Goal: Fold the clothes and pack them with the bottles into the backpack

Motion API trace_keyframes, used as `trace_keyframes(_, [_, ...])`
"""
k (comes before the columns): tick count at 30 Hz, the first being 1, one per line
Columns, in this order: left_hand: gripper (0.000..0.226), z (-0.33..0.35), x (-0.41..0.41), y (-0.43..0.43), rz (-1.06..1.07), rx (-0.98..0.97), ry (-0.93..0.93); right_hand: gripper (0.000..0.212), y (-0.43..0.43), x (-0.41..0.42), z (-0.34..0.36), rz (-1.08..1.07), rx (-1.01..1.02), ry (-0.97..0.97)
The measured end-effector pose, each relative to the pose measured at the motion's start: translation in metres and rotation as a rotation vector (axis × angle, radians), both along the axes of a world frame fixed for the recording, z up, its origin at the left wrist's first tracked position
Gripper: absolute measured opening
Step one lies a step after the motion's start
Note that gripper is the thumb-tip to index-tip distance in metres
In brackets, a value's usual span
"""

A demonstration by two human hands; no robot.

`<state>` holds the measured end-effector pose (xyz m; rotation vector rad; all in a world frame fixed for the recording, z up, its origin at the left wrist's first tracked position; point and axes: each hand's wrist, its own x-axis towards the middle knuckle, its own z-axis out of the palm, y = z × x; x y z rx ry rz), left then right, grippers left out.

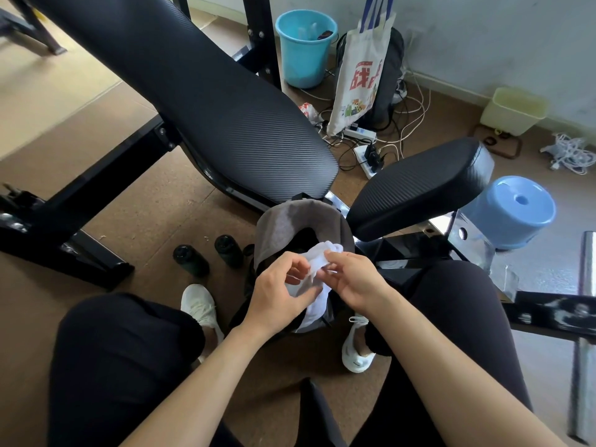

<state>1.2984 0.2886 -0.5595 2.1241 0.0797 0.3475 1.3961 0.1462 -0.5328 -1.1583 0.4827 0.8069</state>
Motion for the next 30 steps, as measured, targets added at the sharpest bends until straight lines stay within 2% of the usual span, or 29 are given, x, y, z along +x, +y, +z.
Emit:
trace_keyframes(3, [0.014, -0.002, 0.003, 0.003, 0.029, -0.009, -0.039, 0.013, -0.001, -0.002, 0.004, 0.028, 0.031, -0.020])
trace_keyframes(5, [0.008, -0.002, 0.005, 0.006, 0.048, -0.037, -0.034, 0.022, -0.003, -0.002, 0.005, 0.094, -0.131, -0.147])
trace_keyframes(7, [0.008, 0.002, 0.006, 0.009, 0.072, -0.121, 0.014, 0.029, -0.007, -0.002, 0.002, 0.151, -0.449, -0.421])
trace_keyframes(8, [0.006, 0.005, 0.006, 0.010, 0.082, -0.171, 0.040, 0.024, -0.008, -0.002, 0.004, 0.158, -0.562, -0.588])
trace_keyframes(10, [0.005, 0.012, 0.007, 0.013, 0.070, -0.252, 0.076, 0.008, -0.011, -0.001, 0.009, 0.260, -0.546, -0.904])
trace_keyframes(12, [0.008, 0.019, 0.008, 0.015, 0.019, -0.317, 0.104, 0.037, -0.013, -0.001, 0.011, 0.507, -0.468, -1.112])
trace_keyframes(14, [0.007, 0.024, 0.008, 0.018, -0.035, -0.357, 0.122, 0.046, -0.013, -0.003, 0.012, 0.668, -0.432, -1.134])
trace_keyframes(17, [0.010, 0.027, 0.007, 0.023, -0.067, -0.375, 0.133, 0.018, -0.011, -0.003, 0.011, 0.710, -0.458, -1.149])
trace_keyframes(19, [0.011, 0.027, 0.007, 0.026, -0.075, -0.400, 0.137, 0.010, -0.011, -0.002, 0.013, 0.681, -0.485, -1.190])
trace_keyframes(22, [0.011, 0.025, 0.007, 0.028, -0.085, -0.446, 0.163, 0.013, -0.013, 0.000, 0.018, 0.598, -0.454, -1.175])
trace_keyframes(27, [0.014, 0.013, 0.006, 0.028, -0.085, -0.378, 0.201, 0.011, -0.023, 0.004, 0.035, 0.410, -0.305, -1.145])
trace_keyframes(30, [0.008, 0.005, 0.005, 0.023, -0.106, -0.343, 0.170, 0.010, -0.028, 0.007, 0.040, 0.326, -0.262, -1.130])
